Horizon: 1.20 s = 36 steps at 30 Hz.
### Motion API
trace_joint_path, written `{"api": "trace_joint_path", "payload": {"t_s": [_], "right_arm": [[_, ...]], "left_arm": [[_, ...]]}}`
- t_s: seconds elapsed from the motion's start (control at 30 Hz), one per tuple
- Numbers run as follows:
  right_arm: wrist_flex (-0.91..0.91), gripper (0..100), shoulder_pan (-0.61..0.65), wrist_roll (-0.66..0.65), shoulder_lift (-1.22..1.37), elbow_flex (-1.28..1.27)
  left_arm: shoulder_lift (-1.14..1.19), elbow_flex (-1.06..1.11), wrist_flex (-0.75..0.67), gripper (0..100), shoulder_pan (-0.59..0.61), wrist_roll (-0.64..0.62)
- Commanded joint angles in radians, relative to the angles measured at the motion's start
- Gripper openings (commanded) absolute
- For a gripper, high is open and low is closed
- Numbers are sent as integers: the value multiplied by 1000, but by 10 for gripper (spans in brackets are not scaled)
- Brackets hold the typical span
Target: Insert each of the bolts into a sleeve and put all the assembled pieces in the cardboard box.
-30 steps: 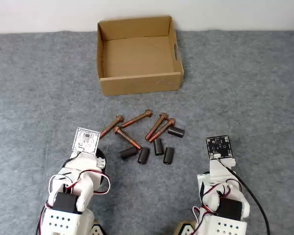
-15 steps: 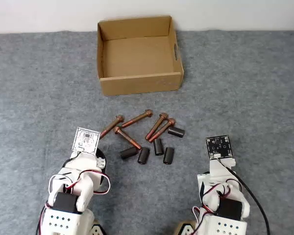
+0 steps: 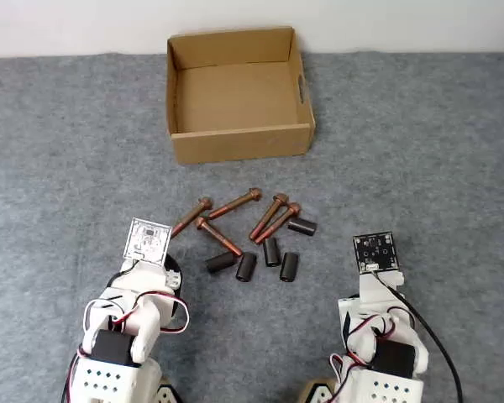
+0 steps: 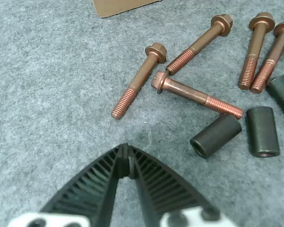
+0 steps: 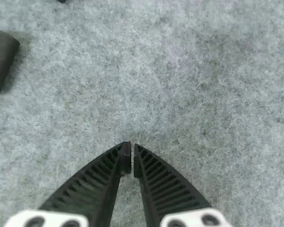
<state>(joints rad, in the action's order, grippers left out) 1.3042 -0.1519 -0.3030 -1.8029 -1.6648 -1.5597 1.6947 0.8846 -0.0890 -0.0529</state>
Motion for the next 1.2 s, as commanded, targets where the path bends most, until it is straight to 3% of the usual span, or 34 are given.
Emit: {"api": "trace_joint_path", "payload": {"t_s": [0.0,0.67,0.83,1.07,1.17], "right_arm": [[4,9,-10,8,-10,-17],[-7,11,-5,15,-10,-15],[-54,12,15,14,-8,143],[71,17,217,117,2,402],[77,64,315,216,4,466]], "left_arm": [[-9,-5,3,5,5,8],[-9,-5,3,5,5,8],[-9,-5,3,5,5,8],[-9,-5,3,5,5,8],[-9,-5,3,5,5,8]]}}
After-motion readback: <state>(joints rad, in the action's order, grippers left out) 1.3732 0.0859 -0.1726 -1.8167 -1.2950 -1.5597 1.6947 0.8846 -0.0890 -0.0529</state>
